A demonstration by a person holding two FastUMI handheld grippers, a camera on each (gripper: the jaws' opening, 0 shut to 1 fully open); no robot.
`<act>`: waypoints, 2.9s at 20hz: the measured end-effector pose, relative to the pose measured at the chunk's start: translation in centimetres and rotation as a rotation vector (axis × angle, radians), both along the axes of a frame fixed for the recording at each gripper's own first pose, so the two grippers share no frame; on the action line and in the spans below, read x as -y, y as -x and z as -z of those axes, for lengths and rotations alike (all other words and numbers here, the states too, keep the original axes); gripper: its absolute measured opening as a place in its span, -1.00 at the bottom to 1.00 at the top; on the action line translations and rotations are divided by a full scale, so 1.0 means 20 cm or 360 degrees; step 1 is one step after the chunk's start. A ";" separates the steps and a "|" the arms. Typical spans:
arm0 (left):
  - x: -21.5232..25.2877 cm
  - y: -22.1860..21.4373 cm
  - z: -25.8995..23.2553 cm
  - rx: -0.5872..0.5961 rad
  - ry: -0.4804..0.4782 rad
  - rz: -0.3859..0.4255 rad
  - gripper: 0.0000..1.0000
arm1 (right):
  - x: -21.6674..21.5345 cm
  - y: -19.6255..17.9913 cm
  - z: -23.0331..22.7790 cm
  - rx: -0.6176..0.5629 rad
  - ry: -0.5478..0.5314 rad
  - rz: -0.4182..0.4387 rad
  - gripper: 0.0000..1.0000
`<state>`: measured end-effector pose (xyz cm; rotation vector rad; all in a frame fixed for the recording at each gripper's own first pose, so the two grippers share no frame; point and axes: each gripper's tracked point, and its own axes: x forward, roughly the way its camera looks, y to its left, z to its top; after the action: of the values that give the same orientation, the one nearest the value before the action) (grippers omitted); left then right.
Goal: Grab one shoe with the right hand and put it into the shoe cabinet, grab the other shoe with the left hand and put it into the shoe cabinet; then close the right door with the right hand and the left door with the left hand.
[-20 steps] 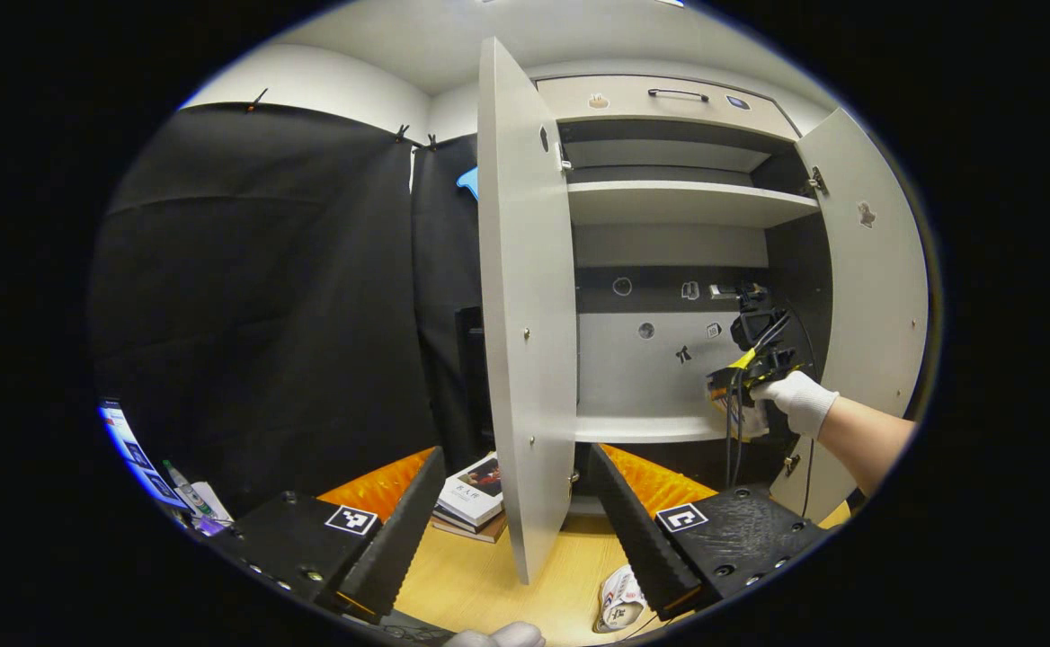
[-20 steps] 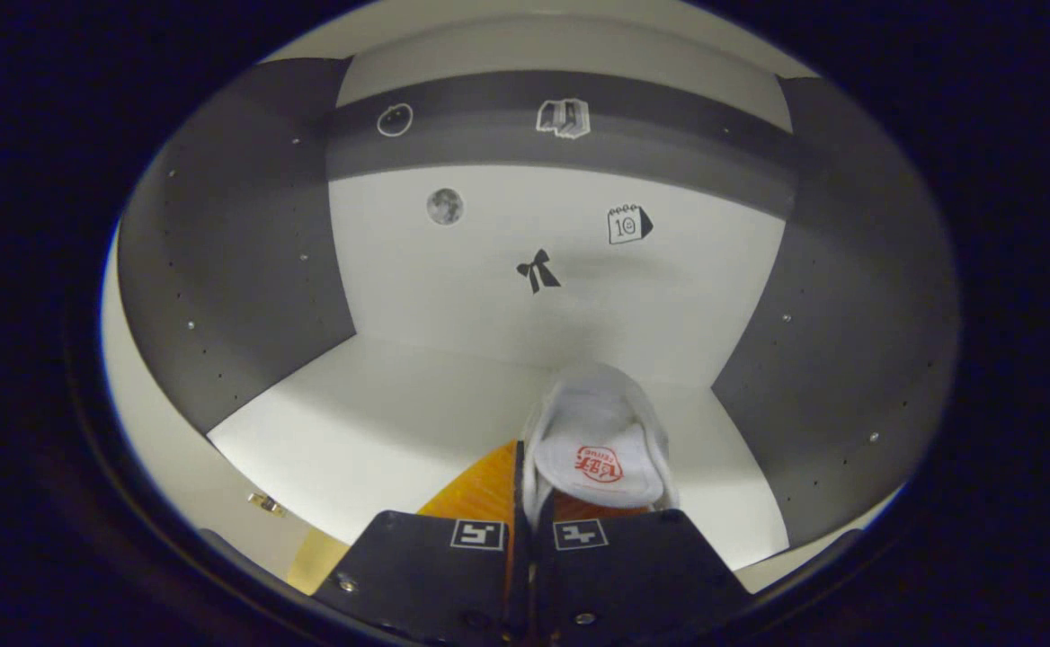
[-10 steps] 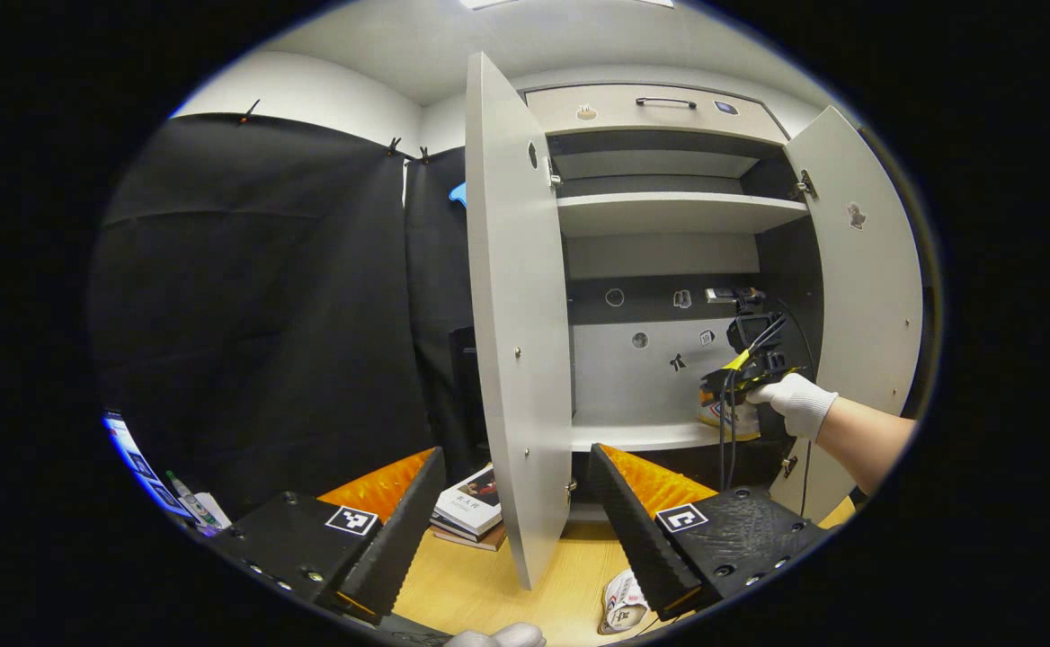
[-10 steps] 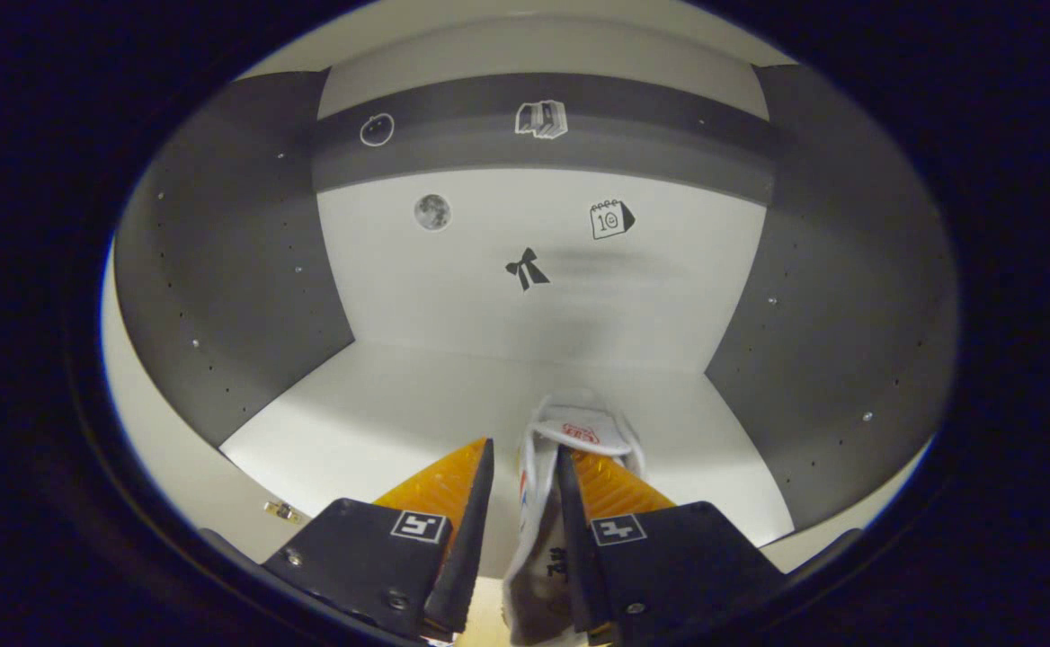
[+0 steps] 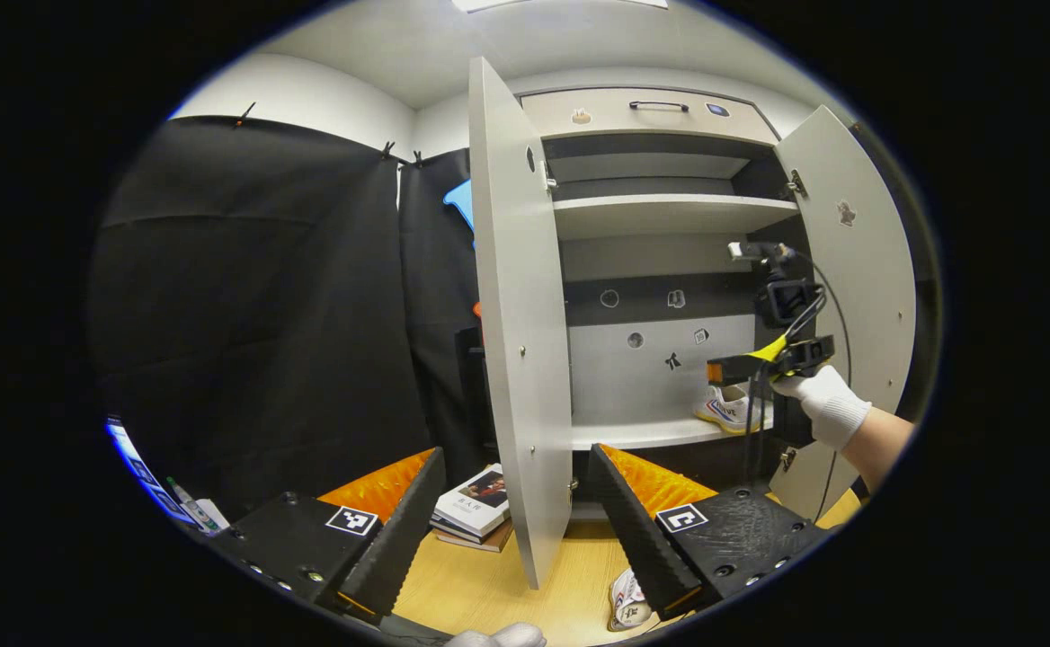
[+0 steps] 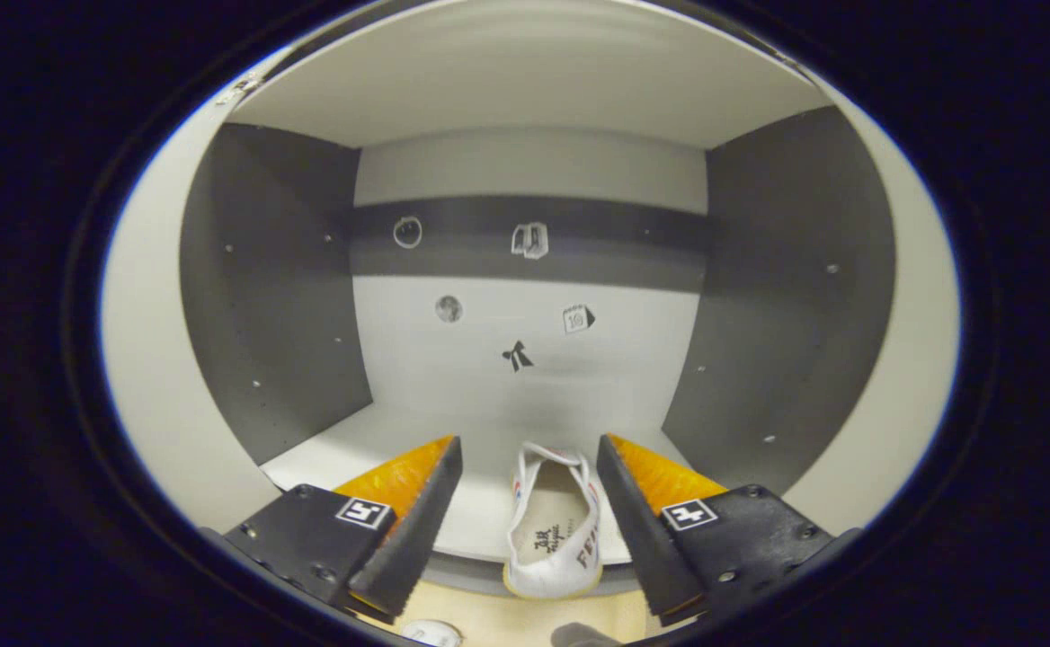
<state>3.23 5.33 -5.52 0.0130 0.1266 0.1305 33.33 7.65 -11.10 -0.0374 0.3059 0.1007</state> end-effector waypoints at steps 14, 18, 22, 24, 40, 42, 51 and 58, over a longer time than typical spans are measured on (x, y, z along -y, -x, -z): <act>0.10 0.17 0.23 -0.0026 -0.0046 0.0288 0.93 | 0.29 1.01 -0.18 0.0278 -0.0047 0.0199 1.00; 0.17 0.23 0.44 -0.0069 -0.0047 0.0333 0.94 | 0.42 1.26 -0.14 0.0311 -0.0019 0.0251 1.00; 0.28 0.31 0.82 -0.0175 -0.0034 0.0376 0.93 | 0.50 1.41 -0.09 0.0299 -0.0031 0.0260 1.00; 0.35 0.36 1.08 -0.0299 -0.0034 0.0410 0.93 | 0.53 1.47 -0.07 0.0278 -0.0025 0.0240 1.00; 0.73 0.04 2.25 -0.0836 -0.0112 0.0557 0.94 | 0.63 1.46 0.16 0.0071 0.0042 0.0215 1.00; 0.77 -0.02 2.28 -0.0847 -0.0104 0.0584 0.93 | 0.64 1.42 0.17 0.0060 0.0051 0.0228 1.00; 0.85 -0.22 2.36 -0.0923 -0.0033 0.0575 0.65 | 0.63 1.29 0.23 -0.0017 0.0064 0.0215 1.00; 0.86 -0.24 2.39 -0.0961 -0.0045 0.0552 -0.77 | 0.64 1.28 0.23 -0.0024 0.0059 0.0205 1.00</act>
<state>8.00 -11.79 -53.23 0.1023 0.7214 -0.2238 7.82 -5.21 -15.79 -0.0536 0.3245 -0.0323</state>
